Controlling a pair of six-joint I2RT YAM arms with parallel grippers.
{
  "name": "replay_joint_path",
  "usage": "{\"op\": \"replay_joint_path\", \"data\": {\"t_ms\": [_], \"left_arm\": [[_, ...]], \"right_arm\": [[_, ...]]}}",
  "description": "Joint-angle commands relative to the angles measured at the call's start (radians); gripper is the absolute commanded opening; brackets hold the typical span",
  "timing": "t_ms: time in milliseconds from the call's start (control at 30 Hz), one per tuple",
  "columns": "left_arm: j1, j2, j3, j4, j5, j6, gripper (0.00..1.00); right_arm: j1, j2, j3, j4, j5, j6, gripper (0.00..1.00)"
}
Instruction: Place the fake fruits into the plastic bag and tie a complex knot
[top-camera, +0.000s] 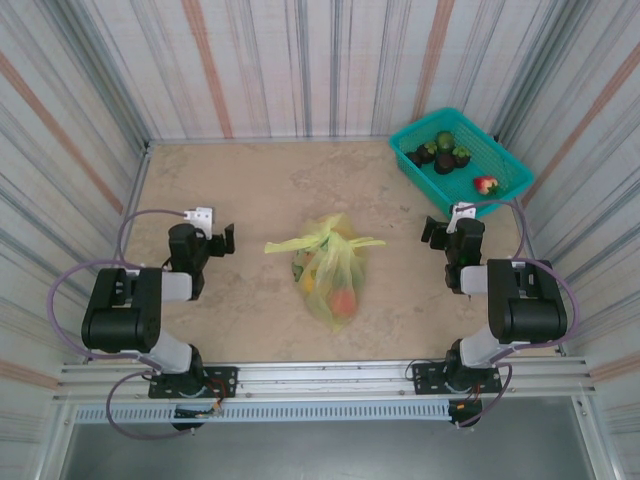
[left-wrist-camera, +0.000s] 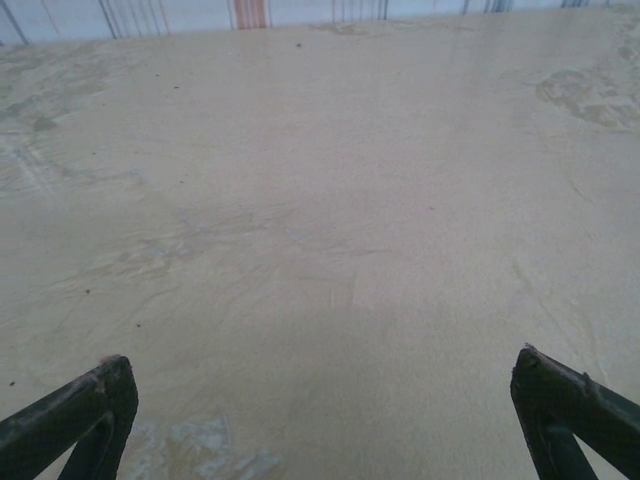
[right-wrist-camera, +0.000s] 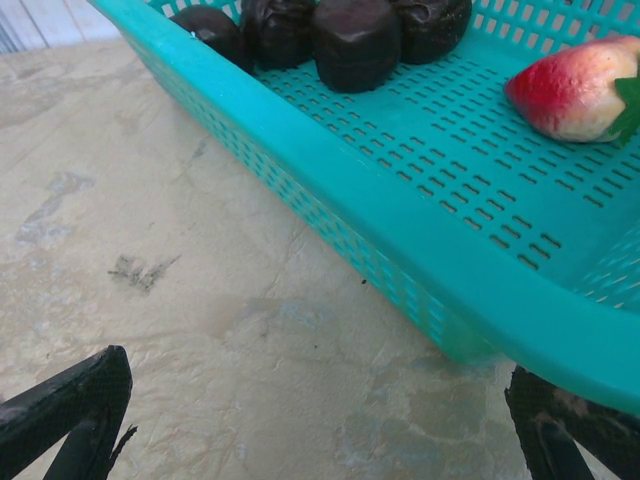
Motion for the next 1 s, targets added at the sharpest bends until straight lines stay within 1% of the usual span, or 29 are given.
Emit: {"op": "replay_joint_path", "data": {"t_ms": [0, 100, 167, 967], "left_arm": [[0.01, 0.001, 0.013, 0.015, -0.019, -0.017, 0.99], [-0.012, -0.014, 0.019, -0.019, -0.053, -0.001, 0.99], [-0.026, -0.014, 0.022, -0.023, -0.052, 0.015, 0.99], [-0.02, -0.013, 0.025, -0.028, -0.038, 0.014, 0.99]], "right_arm": [[0.004, 0.0, -0.014, 0.033, 0.017, -0.005, 0.99], [0.002, 0.0, -0.014, 0.032, 0.017, -0.005, 0.99], [0.002, -0.001, -0.014, 0.032, 0.017, -0.005, 0.99], [0.002, 0.0, -0.014, 0.033, 0.017, -0.005, 0.99]]}}
